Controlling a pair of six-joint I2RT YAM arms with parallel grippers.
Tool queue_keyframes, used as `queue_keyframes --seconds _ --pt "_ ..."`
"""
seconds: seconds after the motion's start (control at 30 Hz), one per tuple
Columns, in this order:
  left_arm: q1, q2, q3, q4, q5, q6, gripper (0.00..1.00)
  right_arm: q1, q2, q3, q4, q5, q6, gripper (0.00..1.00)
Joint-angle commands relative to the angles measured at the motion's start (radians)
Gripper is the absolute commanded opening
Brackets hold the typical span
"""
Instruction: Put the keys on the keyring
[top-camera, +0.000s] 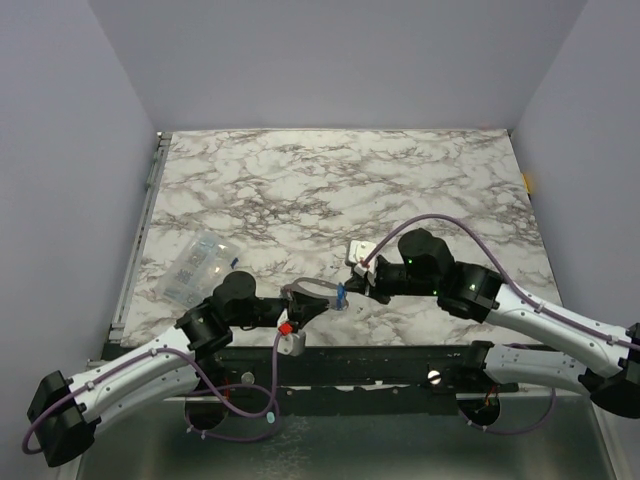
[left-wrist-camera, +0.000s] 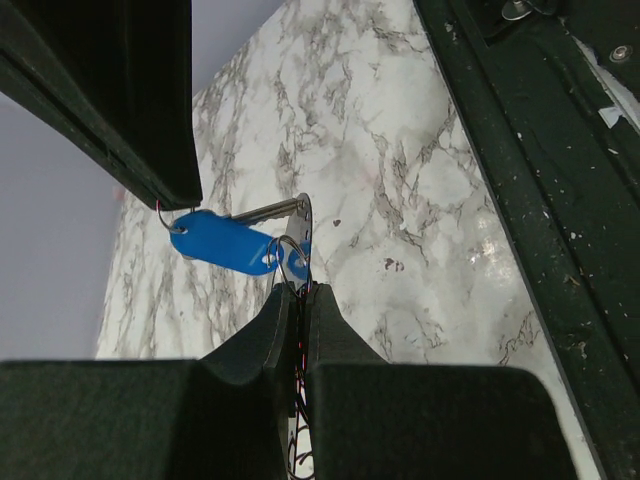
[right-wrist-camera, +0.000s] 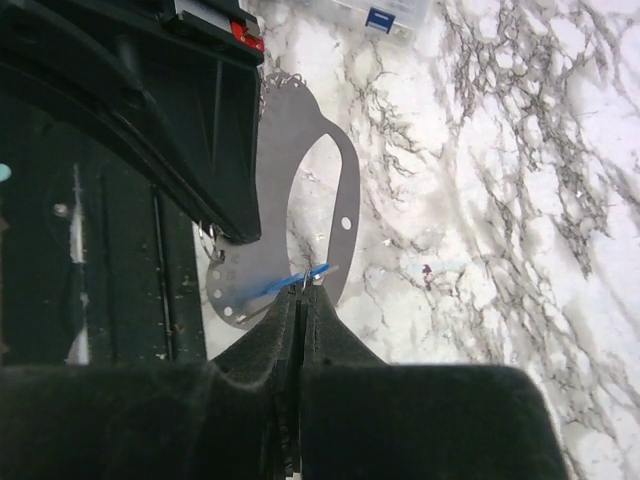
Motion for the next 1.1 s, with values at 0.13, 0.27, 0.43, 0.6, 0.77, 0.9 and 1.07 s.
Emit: queue_keyframes --seconds 0.13,0.27,0.43,0.6,0.77,0.9,1.07 --pt "-0.005 0.03 0.03 0.021 0.088 -0.026 0.0 0.046 0.018 -0.035 0.094 0.121 -0.143 0.01" --pt "-0.007 0.053 0.034 0.021 0.114 -0.048 0.0 0.046 0.009 -0.024 0.114 0.155 -0.158 0.01" --pt "-0.009 0.068 0.039 0.021 0.134 -0.067 0.0 0.046 0.0 -0.022 0.128 0.188 -0.17 0.01" --pt "-0.009 0.08 0.042 0.021 0.136 -0.082 0.0 0.073 0.007 -0.034 0.115 0.179 -0.181 0.01" --pt "-0.012 0.093 0.044 0.021 0.138 -0.092 0.0 0.136 0.021 -0.046 0.078 0.209 -0.219 0.01" --pt "-0.015 0.102 0.045 0.02 0.135 -0.096 0.0 0.149 0.022 -0.042 0.036 0.168 -0.231 0.01" --pt "-0.018 0.109 0.047 0.018 0.134 -0.098 0.0 0.172 0.028 -0.039 -0.02 0.131 -0.252 0.01"
